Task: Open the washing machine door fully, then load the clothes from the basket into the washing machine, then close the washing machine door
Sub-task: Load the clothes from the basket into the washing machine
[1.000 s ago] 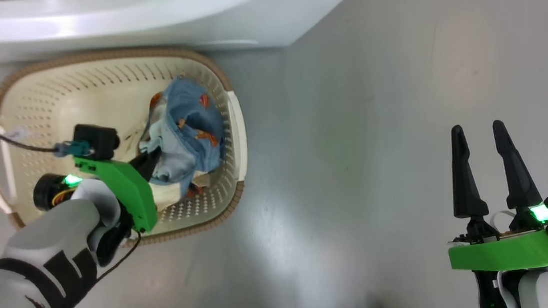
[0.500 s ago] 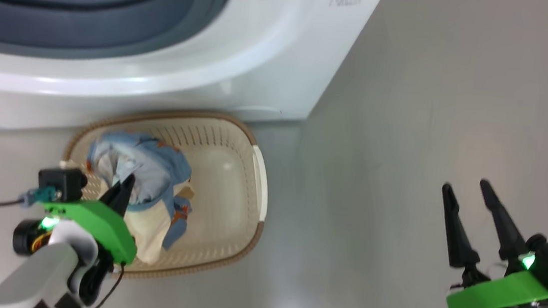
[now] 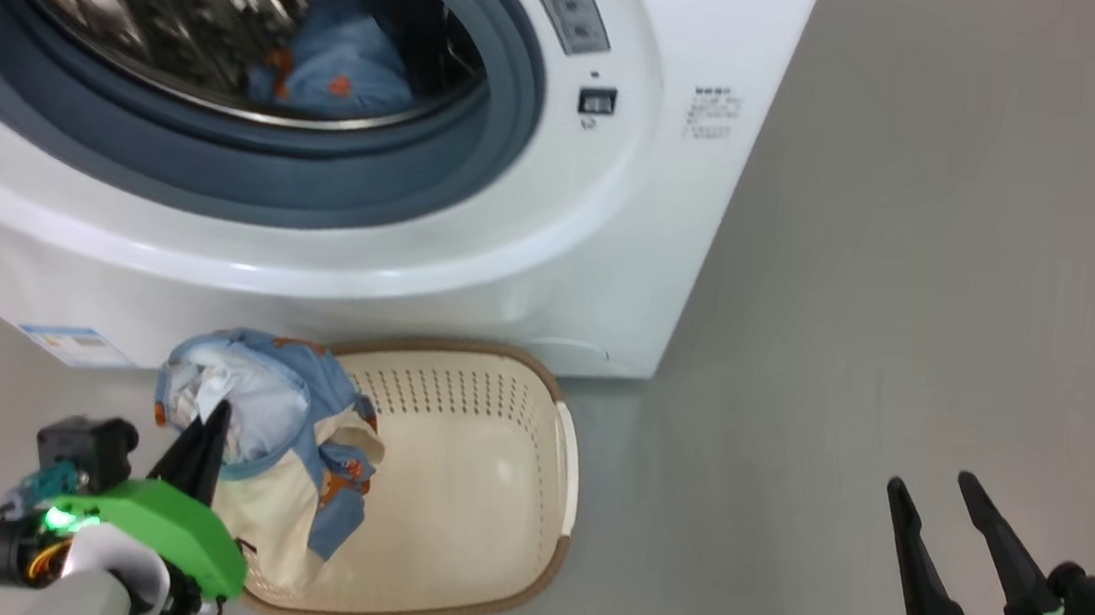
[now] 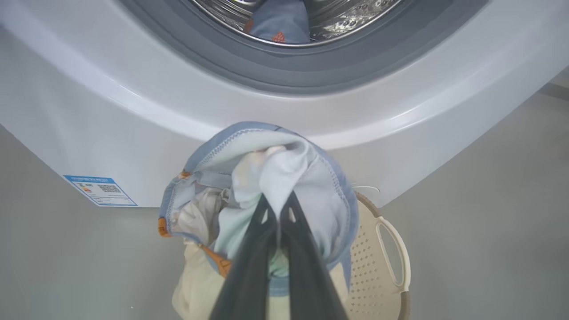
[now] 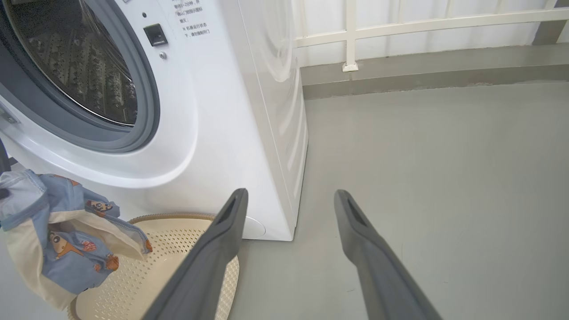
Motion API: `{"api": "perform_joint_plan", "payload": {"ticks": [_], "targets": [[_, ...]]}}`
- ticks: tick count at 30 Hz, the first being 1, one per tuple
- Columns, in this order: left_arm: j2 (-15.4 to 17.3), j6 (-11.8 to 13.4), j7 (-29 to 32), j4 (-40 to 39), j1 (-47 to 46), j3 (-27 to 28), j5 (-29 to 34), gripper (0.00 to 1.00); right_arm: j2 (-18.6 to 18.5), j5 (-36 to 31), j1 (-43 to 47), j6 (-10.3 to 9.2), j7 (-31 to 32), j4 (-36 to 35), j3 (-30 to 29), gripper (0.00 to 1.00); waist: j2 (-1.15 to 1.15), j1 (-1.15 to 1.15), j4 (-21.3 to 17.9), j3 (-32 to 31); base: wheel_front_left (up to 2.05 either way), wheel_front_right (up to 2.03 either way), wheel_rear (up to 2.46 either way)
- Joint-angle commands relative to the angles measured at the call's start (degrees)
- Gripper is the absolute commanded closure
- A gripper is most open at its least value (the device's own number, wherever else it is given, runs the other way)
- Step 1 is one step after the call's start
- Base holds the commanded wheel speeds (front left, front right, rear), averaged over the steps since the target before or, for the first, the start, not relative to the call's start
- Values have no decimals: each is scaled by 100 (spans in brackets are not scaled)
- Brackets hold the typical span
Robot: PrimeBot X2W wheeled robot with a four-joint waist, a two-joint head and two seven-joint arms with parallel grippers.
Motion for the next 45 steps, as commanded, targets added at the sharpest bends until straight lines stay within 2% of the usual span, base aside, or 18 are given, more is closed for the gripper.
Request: {"api": "perform_joint_plan", "payload": {"ticks": [1, 17, 24, 29, 37, 40, 45], "targets": [[147, -9, -61, -206, 86, 330, 143, 100, -137, 35, 122, 9, -43, -113, 99, 0, 0, 0, 273, -460, 0, 0, 0], [-94, -9, -61, -2176, 1755, 1872, 1410, 100, -260, 77, 726, 9, -43, -235, -119, 0, 0, 0, 230, -1087, 0, 0, 0], [-390, -9, -61, -2985, 2489, 2427, 1844, 100, -238, 72, 981, 9, -43, -315, -276, 0, 0, 0, 176, -1207, 0, 0, 0], [-578, -9, -61, -3346, 2830, 2616, 1991, 100, -237, 76, 1044, 9, -43, -361, -341, 0, 0, 0, 134, -1220, 0, 0, 0], [-710, -9, -61, -3476, 2867, 2642, 1929, 100, -198, 60, 1013, 9, -43, -385, -369, 0, 0, 0, 74, -1173, 0, 0, 0], [-704, -9, -61, -3445, 2721, 2612, 1888, 100, -158, 43, 955, 9, -43, -395, -361, 0, 0, 0, 56, -1096, 0, 0, 0], [-644, -9, -61, -3324, 1955, 2540, 1765, 100, -66, 18, 764, 9, -43, -406, -305, 0, 0, 0, 14, -808, 0, 0, 0]]}}
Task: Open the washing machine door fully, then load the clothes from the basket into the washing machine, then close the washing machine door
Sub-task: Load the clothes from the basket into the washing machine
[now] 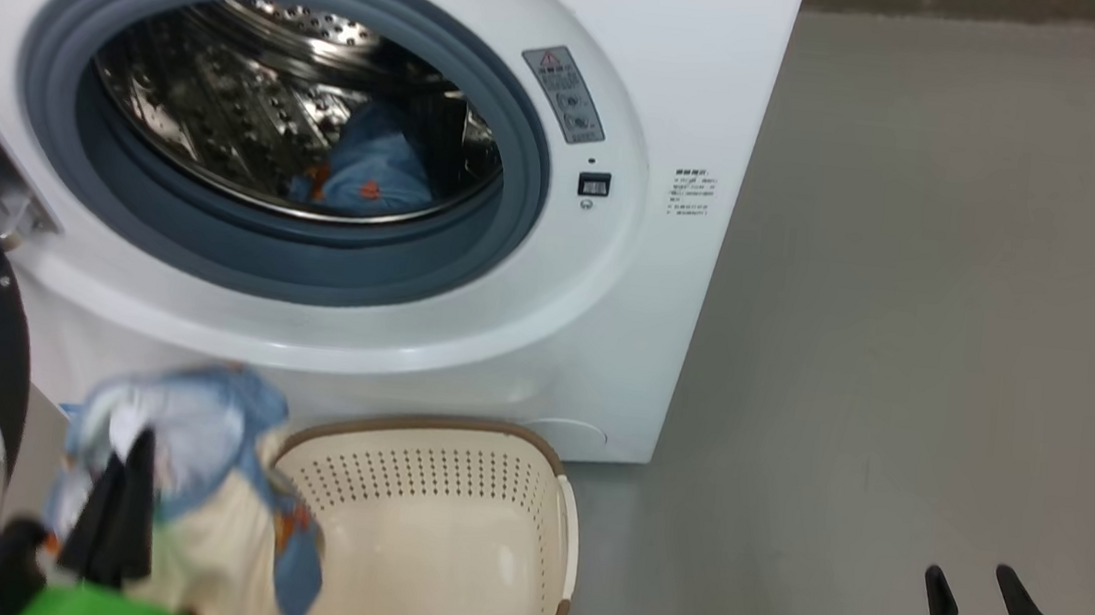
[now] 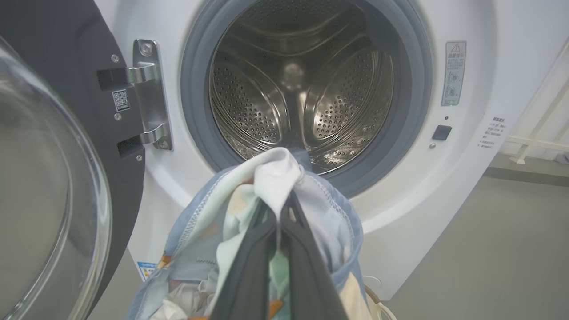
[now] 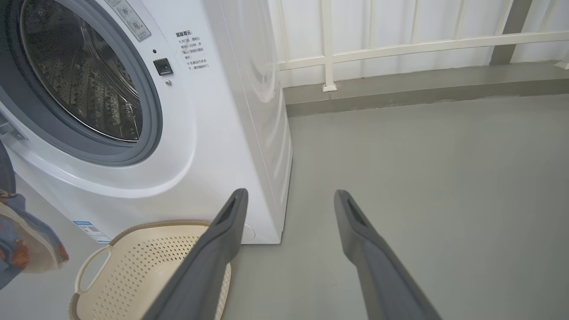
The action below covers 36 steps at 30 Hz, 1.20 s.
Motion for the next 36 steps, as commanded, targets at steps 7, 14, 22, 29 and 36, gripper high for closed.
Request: {"api": "perform_joint_plan", "payload": {"ticks": [7, 14, 22, 29, 36], "targets": [[332, -9, -60, 216, -1607, 69, -97, 100, -42, -6, -540, 9, -44, -168, 240, 0, 0, 0, -188, 607, 0, 0, 0], [605, -9, -60, 834, -3135, 99, -269, 100, 68, -16, -989, 9, -44, -156, 412, 0, 0, 0, -550, 1169, 0, 0, 0], [924, -9, -60, 2262, -4431, -179, -396, 100, 239, -19, -1345, 9, -44, -111, 646, 0, 0, 0, -966, 1568, 0, 0, 0], [1223, -9, -60, 3634, -5266, -592, -642, 100, 390, 9, -1523, 9, -44, -49, 918, 0, 0, 0, -1305, 1799, 0, 0, 0], [1517, -9, -60, 4268, -6062, -788, -713, 100, 498, 39, -1670, 9, -44, -21, 1153, 0, 0, 0, -1570, 2055, 0, 0, 0]]}}
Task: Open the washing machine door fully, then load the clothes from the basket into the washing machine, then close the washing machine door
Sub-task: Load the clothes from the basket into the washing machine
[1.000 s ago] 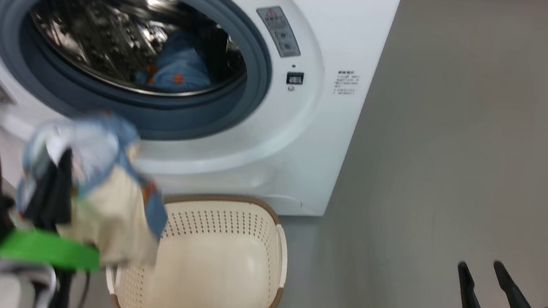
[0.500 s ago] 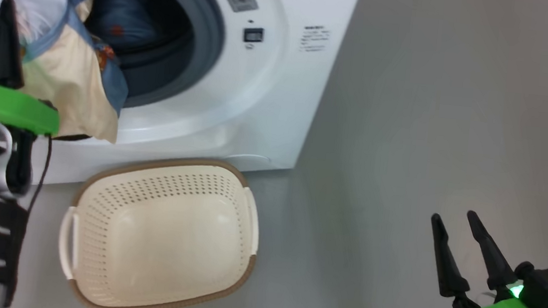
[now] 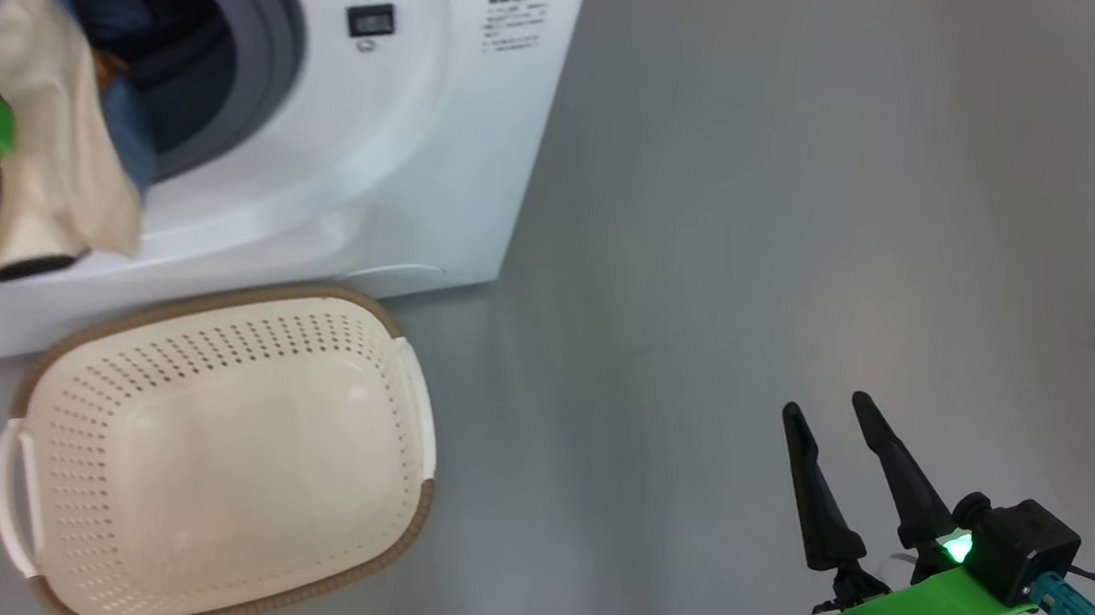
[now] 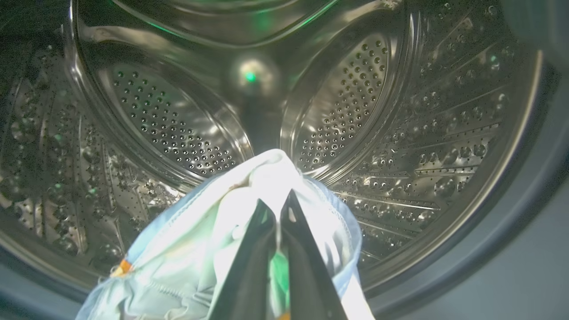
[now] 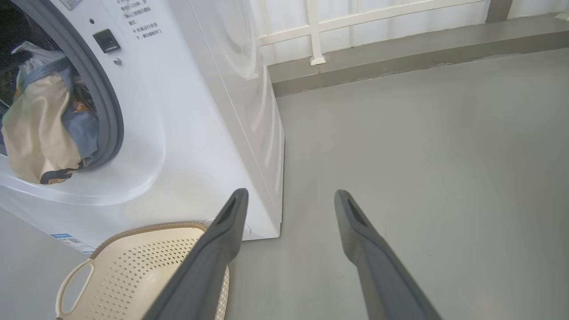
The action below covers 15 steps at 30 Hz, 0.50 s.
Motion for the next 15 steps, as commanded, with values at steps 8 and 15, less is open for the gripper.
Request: {"api": "perform_joint_plan", "payload": {"ticks": [8, 15], "targets": [[458, 12, -37, -1050, -550, 730, 598, 100, -8, 76, -205, 9, -44, -128, 192, 0, 0, 0, -261, 421, 0, 0, 0], [234, 6, -37, -826, -236, 1099, 1061, 0, 38, 44, -223, 9, -44, -131, 203, 0, 0, 0, -251, 462, 0, 0, 0]]}}
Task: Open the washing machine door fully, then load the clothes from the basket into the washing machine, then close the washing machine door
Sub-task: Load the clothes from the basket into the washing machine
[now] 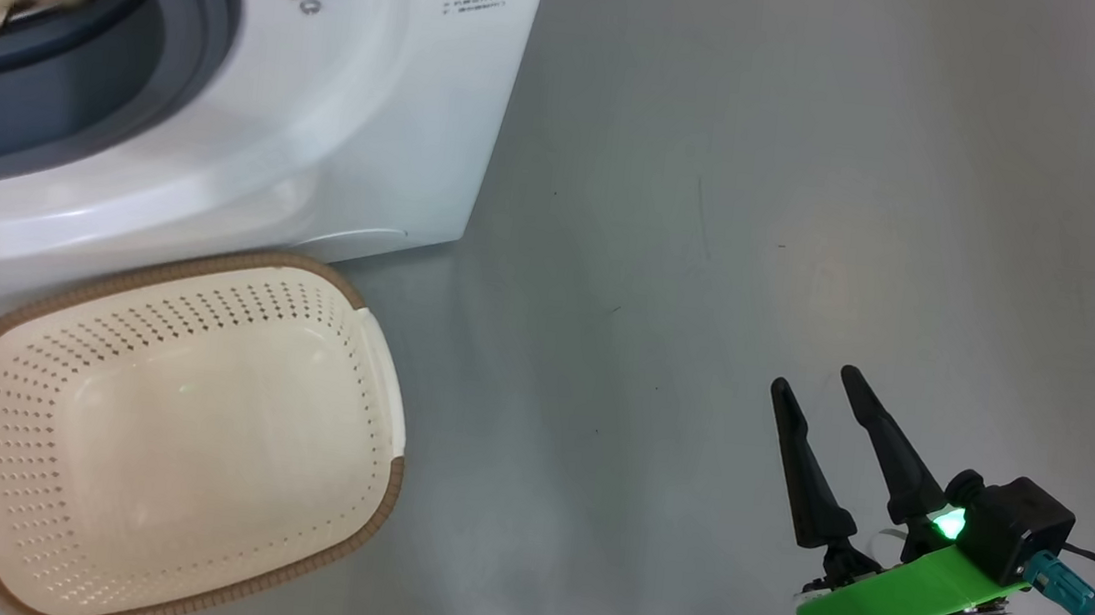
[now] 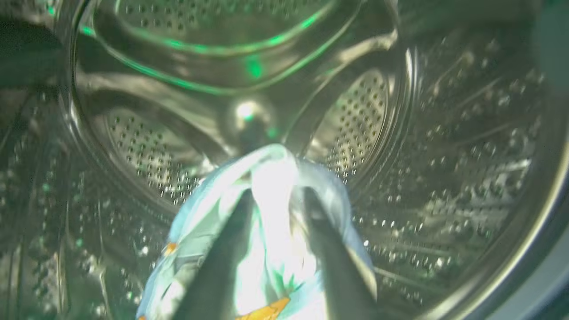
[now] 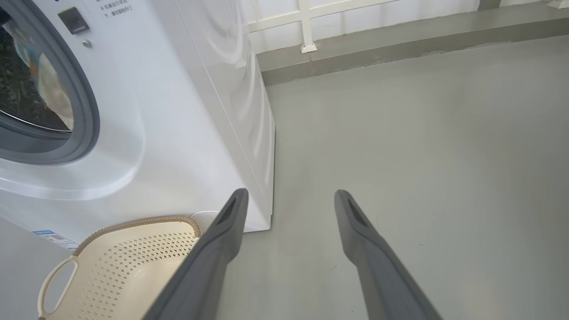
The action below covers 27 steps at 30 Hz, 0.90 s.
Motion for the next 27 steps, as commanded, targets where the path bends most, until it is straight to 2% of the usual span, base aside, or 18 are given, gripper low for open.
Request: {"api": "perform_joint_plan", "payload": {"ticks": [1, 15, 27], "targets": [[232, -2, -30, -39, 88, 145, 46, 0, -17, 36, 1, 9, -44, -119, 115, 0, 0, 0, 9, -4, 0, 0, 0], [-37, -15, -30, 400, 650, 303, 137, 0, -82, 31, 7, 9, -44, -112, 52, 0, 0, 0, 187, -129, 0, 0, 0], [-598, -16, -30, -159, 1804, 465, 81, 0, -291, -3, 98, 9, -44, -77, -90, 0, 0, 0, 648, -524, 0, 0, 0]]}}
